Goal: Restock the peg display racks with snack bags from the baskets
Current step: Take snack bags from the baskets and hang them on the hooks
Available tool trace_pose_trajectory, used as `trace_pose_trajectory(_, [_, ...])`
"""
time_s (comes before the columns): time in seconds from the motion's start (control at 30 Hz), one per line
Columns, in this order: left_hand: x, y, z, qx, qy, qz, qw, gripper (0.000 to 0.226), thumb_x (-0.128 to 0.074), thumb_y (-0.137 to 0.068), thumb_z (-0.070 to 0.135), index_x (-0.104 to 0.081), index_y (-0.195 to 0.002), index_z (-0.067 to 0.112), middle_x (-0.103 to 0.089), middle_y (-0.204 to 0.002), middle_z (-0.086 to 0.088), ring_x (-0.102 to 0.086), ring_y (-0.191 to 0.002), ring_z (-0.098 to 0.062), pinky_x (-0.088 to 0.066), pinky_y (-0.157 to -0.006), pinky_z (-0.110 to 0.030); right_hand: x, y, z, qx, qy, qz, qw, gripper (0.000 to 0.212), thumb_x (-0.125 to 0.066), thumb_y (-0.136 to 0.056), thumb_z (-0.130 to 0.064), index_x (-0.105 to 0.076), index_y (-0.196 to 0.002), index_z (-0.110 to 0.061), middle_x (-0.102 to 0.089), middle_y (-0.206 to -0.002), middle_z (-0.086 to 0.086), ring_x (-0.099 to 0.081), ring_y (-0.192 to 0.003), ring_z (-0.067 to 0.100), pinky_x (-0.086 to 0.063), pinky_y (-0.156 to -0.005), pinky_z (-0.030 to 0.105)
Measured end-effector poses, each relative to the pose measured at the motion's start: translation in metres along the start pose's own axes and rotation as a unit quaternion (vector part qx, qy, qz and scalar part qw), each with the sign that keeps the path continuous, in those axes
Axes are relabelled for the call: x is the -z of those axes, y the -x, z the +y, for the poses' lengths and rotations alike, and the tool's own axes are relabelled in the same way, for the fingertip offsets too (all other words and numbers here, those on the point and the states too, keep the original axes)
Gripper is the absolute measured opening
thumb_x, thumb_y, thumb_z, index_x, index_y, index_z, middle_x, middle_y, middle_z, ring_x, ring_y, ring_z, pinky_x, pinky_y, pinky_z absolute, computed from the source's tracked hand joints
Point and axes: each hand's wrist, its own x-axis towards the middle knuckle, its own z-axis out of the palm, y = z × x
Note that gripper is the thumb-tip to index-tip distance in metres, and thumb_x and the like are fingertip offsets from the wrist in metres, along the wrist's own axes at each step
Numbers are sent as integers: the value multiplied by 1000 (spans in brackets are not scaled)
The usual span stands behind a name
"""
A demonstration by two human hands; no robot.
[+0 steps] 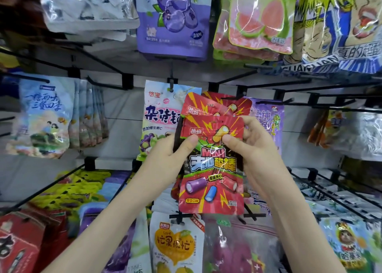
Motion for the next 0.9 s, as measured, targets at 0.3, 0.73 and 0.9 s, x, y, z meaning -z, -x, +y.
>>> trace_pose_trajectory(0.3, [11,4,-12,-25,-30,-14,999,45,-45,-83,57,-60,-83,14,-61,-71,-7,-58,-68,-20,-49,-71,-34,-10,-14,-9,-28,124,-21,992,12,-73,-66,-33,-74,-73,-23,-71,-67,6,-68,-72,20,-50,-87,43])
trace_pose_trajectory(0.73, [14,-9,-17,12,69,-11,998,43,-55,-73,67,-68,-77,27,-59,-75,-3,-57,-71,-16,-46,-71,-34,-15,-20,-24,40,284,-14,958,12,-66,-88,-18,-68,-81,-28,-72,-67,0,-67,-71,8,-51,-77,33])
trace_pose_trajectory(0.9, [16,-13,-12,0,54,43,998,74,-44,-79,70,-56,-90,-2,-43,-74,2,-39,-69,-11,-34,-66,-25,3,-20,-37,78,253,46,963,23,-69,-84,-12,-71,-71,-30,-69,-69,3,-64,-68,19,-51,-77,40])
